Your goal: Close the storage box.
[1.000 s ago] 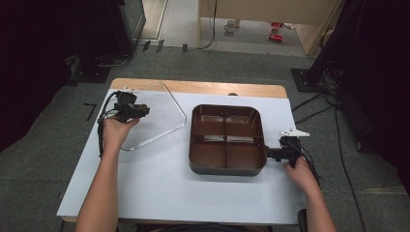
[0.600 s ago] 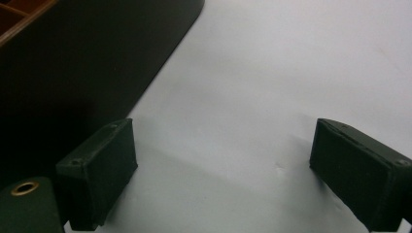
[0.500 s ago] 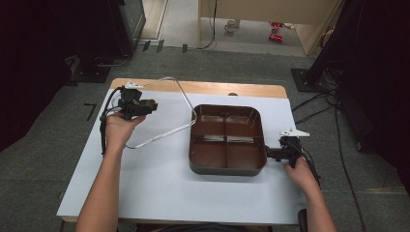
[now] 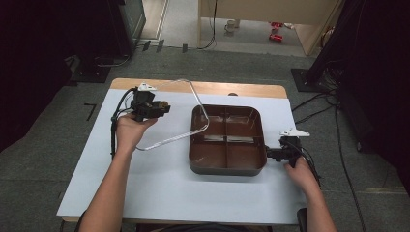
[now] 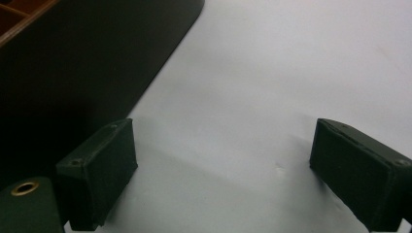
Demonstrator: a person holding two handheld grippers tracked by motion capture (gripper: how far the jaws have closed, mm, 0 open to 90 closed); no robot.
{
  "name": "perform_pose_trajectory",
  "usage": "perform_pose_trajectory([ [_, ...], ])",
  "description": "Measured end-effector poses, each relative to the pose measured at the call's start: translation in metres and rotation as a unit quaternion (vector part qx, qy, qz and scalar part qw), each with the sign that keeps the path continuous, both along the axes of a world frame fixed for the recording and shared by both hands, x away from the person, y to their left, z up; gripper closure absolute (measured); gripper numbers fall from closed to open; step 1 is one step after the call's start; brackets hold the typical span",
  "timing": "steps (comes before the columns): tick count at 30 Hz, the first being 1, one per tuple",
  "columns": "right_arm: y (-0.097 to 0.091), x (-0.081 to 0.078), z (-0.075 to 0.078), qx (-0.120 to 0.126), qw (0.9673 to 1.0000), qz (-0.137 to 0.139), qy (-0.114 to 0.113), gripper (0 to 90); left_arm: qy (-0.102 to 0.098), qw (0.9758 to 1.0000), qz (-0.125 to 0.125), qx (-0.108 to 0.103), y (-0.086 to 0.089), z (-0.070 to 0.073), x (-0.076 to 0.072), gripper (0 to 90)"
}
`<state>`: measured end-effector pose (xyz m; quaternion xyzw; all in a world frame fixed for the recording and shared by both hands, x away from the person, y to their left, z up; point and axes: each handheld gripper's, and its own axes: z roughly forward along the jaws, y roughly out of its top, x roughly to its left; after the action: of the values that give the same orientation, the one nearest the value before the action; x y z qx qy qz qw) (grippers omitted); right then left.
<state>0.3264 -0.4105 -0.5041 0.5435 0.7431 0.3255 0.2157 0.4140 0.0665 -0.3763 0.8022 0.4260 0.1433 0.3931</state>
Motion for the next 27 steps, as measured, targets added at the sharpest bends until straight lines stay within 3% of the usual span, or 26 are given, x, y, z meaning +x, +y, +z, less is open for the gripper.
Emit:
perform_pose_trajectory([
  [10,0.0,0.0,0.0,0.001,1.0,0.0,0.0,9.2,0.004,0.9995,-0.033,0.003,-0.035,-0.001,-0.011,59.4],
  [15,0.0,0.0,0.0,0.001,1.0,0.0,0.001,9.2,0.004,0.9987,-0.051,-0.006,-0.058,0.001,-0.014,59.4],
  [27,0.0,0.0,0.0,0.002,1.0,0.0,0.0,9.1,0.006,0.9952,-0.098,-0.008,-0.107,-0.005,-0.02,59.4],
])
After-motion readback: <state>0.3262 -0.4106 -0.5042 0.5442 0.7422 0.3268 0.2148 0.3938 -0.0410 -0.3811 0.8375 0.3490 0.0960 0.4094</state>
